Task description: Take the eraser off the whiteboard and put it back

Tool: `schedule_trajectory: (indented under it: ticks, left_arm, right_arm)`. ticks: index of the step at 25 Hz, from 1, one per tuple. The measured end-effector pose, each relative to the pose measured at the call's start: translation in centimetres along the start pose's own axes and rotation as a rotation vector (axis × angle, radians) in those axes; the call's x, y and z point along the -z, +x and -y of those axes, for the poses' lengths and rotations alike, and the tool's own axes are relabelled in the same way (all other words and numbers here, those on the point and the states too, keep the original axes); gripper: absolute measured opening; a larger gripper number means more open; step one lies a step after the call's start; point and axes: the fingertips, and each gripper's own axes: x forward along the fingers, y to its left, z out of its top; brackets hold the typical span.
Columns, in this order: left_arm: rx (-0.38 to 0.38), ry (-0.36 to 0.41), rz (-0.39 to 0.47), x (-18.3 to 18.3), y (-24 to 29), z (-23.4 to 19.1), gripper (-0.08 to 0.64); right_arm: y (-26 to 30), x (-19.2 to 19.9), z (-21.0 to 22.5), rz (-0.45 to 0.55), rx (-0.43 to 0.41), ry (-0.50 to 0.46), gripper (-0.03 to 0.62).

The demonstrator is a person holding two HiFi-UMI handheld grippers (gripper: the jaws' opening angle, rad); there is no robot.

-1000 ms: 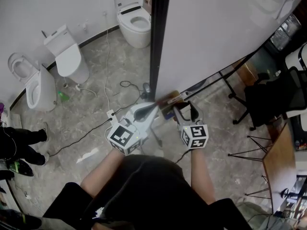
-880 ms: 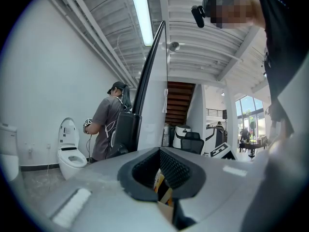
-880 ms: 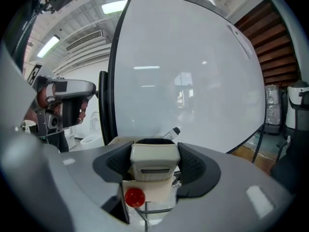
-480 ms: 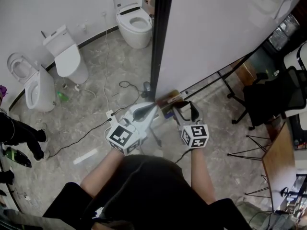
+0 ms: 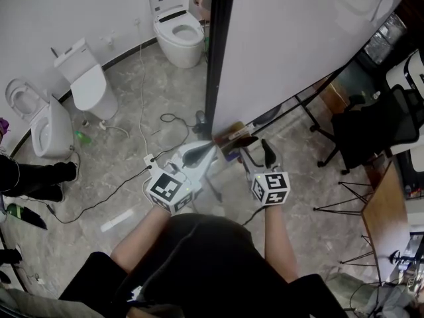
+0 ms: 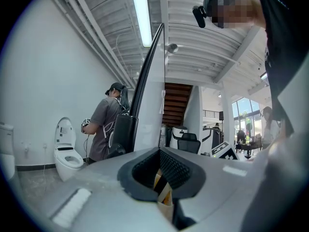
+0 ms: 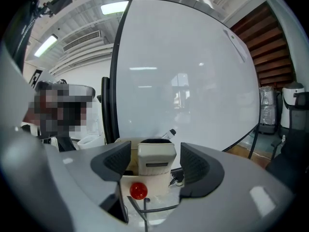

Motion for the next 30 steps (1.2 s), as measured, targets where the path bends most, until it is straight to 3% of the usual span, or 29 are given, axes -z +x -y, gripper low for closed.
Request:
schedule_trajectory:
  ticks: [7, 13, 16, 30]
  left_arm:
    - [0.033, 0.0, 0.001, -0.3, 0.2, 0.5, 0.005]
    - [0.065, 0.003, 0.0, -0.2, -0.2, 1.0, 0.005]
    - [0.082, 0.013, 0.0, -0.3, -0.4, 1.1, 0.005]
    - [0.12, 0.01, 0.01, -0.8, -2.2, 1.8, 0.005]
  right_arm:
    - [-2.6, -1.8, 0.0, 0.064, 0.043, 0.008, 0.321]
    - [-5.3, -4.0, -0.6, 0.155, 0.075, 0.037, 0.115]
    - [-6.4, -5.0, -1.4, 0.184, 0.079, 0.035, 0.061]
    - [-10.3, -7.2, -4.6, 0.244, 0.114, -0.002, 0.023]
